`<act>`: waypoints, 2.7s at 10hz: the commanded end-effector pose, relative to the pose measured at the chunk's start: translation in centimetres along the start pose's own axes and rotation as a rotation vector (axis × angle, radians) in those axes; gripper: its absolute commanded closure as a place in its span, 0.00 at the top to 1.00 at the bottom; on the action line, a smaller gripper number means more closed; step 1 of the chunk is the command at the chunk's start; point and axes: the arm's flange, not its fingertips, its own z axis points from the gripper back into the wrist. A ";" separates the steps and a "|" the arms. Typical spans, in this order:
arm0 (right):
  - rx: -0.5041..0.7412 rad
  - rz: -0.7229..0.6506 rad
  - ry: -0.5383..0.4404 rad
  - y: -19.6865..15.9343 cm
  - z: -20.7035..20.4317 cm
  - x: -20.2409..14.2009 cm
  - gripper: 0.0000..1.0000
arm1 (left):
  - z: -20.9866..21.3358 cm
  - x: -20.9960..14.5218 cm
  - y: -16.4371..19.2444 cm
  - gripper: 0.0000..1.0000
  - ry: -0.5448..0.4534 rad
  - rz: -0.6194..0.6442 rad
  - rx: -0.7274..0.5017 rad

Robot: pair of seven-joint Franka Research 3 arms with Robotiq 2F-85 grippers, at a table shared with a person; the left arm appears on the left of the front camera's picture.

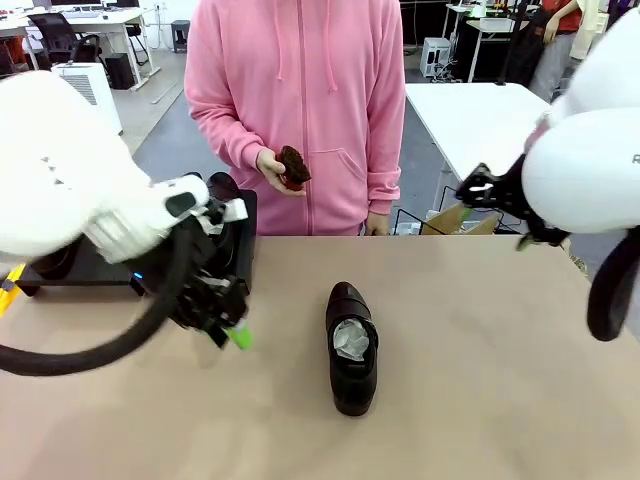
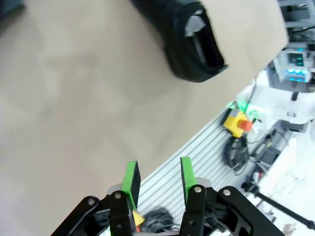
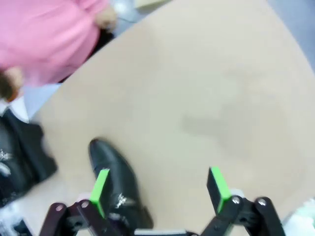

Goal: Organize the shoes by placing them on the stand.
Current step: Place the Shoe from the middle of the table onto the Shoes Stand.

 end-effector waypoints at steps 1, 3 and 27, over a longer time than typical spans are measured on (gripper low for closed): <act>-0.060 -0.149 -0.010 -0.7 -1.6 -0.5 1.00 | -2.5 1.9 -1.8 0.65 0.017 0.039 -0.021; 0.000 0.000 0.000 0.0 0.0 0.0 1.00 | -4.9 3.1 -4.6 1.00 -0.003 0.036 0.076; 0.000 0.000 0.000 0.0 0.0 0.0 1.00 | -16.9 10.2 -6.7 0.00 -0.015 0.121 0.338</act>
